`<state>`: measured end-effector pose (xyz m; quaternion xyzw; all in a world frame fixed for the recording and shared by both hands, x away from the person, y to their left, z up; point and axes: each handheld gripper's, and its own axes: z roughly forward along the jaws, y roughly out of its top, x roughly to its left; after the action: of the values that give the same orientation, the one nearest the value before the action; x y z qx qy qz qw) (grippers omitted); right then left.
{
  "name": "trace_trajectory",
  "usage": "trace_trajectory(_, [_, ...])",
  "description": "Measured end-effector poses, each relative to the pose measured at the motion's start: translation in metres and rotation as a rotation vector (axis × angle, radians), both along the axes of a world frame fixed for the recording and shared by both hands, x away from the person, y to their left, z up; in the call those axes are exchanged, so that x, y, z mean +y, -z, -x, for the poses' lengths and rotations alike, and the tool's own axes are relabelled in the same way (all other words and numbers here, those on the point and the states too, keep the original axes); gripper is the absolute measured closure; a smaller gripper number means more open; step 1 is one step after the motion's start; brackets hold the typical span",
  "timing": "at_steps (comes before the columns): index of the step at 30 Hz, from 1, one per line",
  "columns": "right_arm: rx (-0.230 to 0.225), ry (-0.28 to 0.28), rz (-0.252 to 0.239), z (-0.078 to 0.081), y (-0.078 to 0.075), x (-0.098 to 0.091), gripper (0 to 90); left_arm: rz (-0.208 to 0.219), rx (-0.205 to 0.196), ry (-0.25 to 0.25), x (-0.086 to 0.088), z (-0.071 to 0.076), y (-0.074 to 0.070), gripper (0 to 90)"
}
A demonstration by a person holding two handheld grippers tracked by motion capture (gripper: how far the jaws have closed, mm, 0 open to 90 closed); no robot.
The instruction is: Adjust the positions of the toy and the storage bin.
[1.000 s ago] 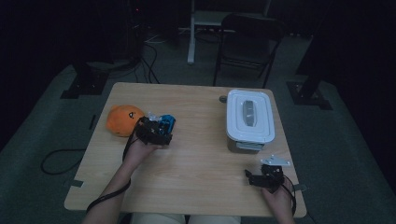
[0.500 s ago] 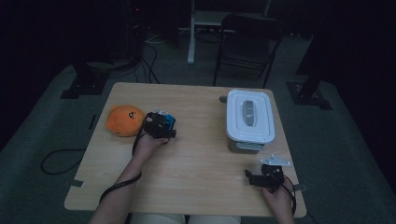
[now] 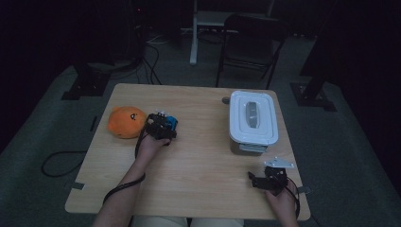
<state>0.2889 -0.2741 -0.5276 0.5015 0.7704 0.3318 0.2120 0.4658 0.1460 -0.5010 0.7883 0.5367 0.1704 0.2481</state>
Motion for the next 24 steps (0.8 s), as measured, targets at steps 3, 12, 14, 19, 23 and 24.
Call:
trace_trajectory(3, [0.0,0.001,0.0,0.0,0.0,0.0,12.4,0.009,0.013,-0.005,0.001,0.0,0.002,23.0])
trace_trajectory(12, [0.0,0.002,0.0,0.0,0.0,0.0,12.4,-0.009,0.025,-0.003,0.0,0.002,-0.001,25.9])
trace_trajectory(14, [0.0,0.002,0.0,0.0,0.0,0.0,12.4,-0.002,0.026,0.001,0.001,0.003,-0.001,26.0])
trace_trajectory(19, [0.0,0.003,0.0,0.0,0.0,0.0,12.4,0.013,0.03,0.033,0.004,0.009,-0.004,26.2])
trace_trajectory(23, [-0.001,0.003,0.0,0.0,0.0,0.0,12.4,0.016,0.023,0.061,0.006,0.015,-0.01,26.1])
trace_trajectory(24, [-0.001,0.003,0.0,0.0,0.0,0.0,12.4,0.017,0.018,0.071,0.006,0.017,-0.011,26.1])
